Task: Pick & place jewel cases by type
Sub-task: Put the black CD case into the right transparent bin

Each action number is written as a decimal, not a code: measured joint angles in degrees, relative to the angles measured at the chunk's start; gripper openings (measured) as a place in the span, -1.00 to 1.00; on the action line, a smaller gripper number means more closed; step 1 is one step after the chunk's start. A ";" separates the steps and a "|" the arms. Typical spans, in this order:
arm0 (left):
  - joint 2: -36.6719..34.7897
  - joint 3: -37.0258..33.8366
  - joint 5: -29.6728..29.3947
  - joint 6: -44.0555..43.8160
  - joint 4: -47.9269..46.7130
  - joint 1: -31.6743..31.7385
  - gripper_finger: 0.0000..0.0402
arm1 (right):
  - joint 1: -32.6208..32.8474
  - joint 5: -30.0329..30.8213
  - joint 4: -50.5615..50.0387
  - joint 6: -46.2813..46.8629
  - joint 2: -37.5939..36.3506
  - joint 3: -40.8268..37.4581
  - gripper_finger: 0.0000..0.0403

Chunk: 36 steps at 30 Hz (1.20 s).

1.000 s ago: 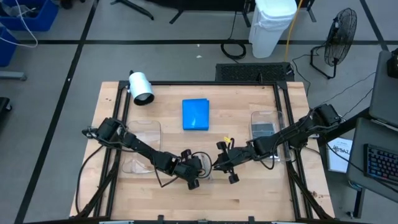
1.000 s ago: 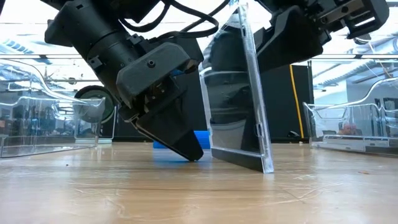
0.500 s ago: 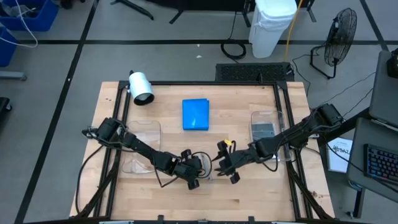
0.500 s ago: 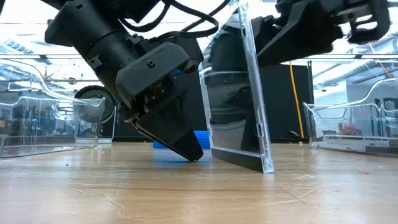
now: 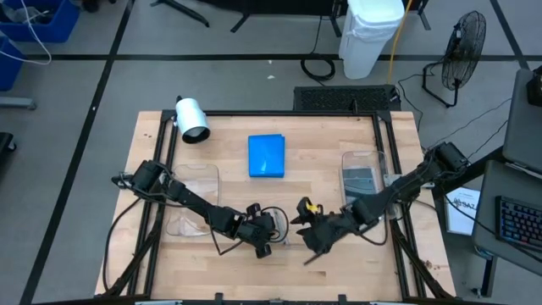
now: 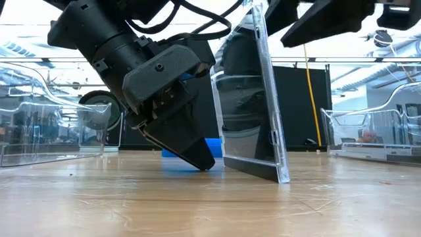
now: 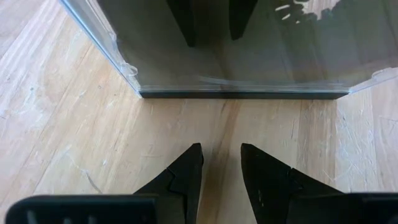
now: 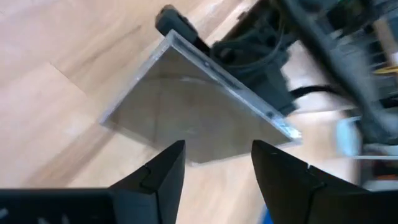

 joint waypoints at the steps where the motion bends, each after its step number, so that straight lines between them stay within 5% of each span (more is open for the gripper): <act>1: 0.00 0.00 -0.01 0.04 -0.02 0.00 -0.40 | 1.10 2.37 0.13 -1.22 0.00 0.07 -0.10; 5: 0.00 0.00 0.01 0.14 -0.01 0.02 -0.40 | 4.61 8.97 1.59 -4.42 0.00 0.12 -0.09; 15: 0.00 0.00 0.24 0.13 -0.04 0.02 -0.40 | 8.02 10.99 9.84 -16.24 4.13 0.19 -0.14; 26: -0.04 0.02 1.26 0.01 -0.02 0.07 -0.40 | 8.13 24.64 14.56 -36.48 12.86 2.16 -0.14; 36: -0.04 0.02 1.35 -0.04 -0.02 0.04 -0.40 | 8.11 25.65 20.31 -43.28 13.00 2.42 -0.14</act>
